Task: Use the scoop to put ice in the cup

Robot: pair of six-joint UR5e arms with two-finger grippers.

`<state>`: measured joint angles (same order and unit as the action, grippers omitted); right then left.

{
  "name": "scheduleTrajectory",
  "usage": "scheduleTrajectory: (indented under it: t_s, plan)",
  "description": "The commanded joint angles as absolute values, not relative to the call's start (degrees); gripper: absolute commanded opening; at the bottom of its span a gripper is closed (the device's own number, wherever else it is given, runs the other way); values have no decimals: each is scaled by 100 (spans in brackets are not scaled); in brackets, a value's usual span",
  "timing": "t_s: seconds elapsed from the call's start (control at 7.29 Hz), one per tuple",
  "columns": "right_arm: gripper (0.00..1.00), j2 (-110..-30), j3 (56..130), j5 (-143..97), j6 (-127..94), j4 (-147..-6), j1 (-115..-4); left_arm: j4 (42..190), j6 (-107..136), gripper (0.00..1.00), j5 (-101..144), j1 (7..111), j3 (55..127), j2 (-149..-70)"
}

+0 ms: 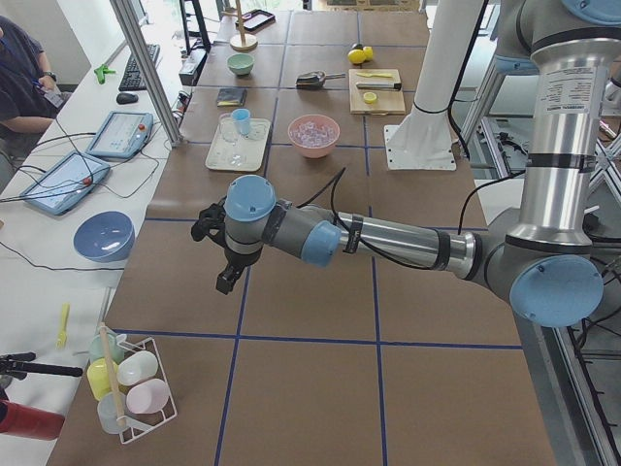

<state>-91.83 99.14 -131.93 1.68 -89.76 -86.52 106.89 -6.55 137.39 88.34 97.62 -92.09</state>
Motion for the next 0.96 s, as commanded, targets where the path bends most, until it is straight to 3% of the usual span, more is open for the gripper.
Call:
scheduleTrajectory:
  t_s: [0.0,0.82]
  plan:
    - [100,-9097,9931,-13201,158,-8974,-8648,11561,-711,100,13703,8274,9747,-9298]
    - [100,-9097,9967,-13236,158,-8982,-8657,13057,-677,100,13650,6130,9677,-10168]
